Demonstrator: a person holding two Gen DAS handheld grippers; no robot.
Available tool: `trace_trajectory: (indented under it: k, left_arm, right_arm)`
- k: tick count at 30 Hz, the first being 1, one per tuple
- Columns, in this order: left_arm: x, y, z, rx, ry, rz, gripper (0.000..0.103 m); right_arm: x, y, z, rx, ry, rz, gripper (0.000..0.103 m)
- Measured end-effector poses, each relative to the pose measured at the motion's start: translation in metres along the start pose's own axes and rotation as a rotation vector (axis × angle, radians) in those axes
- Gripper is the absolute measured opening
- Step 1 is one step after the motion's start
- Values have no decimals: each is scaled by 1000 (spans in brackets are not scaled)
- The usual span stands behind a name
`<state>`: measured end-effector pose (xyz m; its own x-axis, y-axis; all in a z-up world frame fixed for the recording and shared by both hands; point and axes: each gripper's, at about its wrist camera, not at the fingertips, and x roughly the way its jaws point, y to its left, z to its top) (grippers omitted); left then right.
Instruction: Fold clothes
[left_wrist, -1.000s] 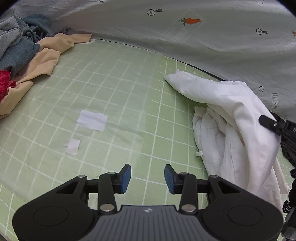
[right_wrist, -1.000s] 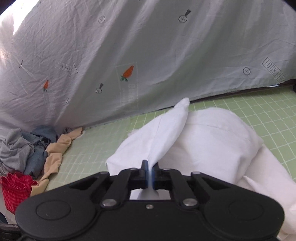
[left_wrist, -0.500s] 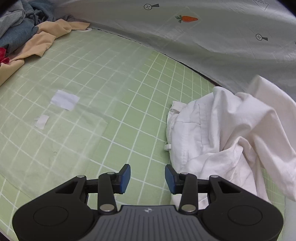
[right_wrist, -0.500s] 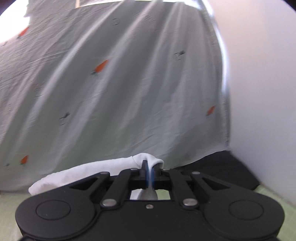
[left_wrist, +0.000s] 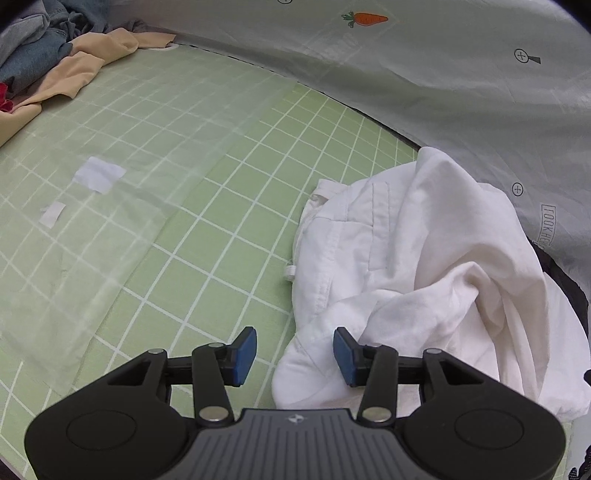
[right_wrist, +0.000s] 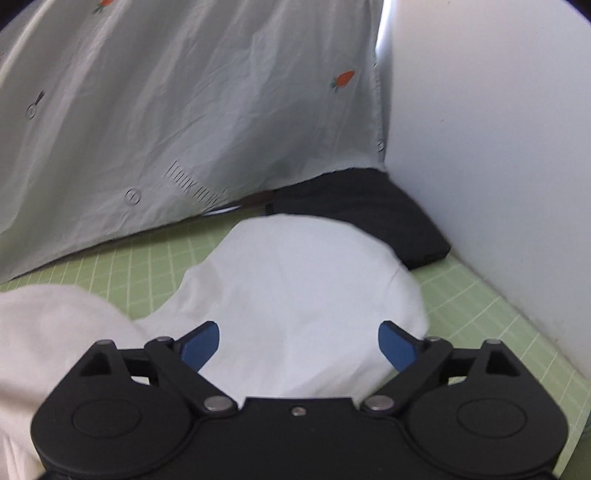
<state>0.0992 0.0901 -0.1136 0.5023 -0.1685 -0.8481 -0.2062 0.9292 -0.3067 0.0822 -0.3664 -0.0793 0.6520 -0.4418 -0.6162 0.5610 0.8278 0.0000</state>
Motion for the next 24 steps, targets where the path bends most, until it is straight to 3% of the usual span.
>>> trace_trajectory:
  k: [8,11,14,20,24]
  left_arm:
    - [-36,31,-23,76,2,17,59]
    - [-53,51,-25,104,-26,36,67]
    - [-54,71,-21,171,-30,15,68]
    - [-63,114,-13,303,-14,-13,68]
    - [-67,147,-9,303,3,-12,68]
  right_arm:
    - [-47,85,-51,-118,5,126,103]
    - [-60,115,-64,-127,17,176,103]
    - [-74,150,-81,-133,-4,219,103]
    - [-114,213,-122,-40,-29,229,103]
    - [-135,254,-150,-12,-40,242,102]
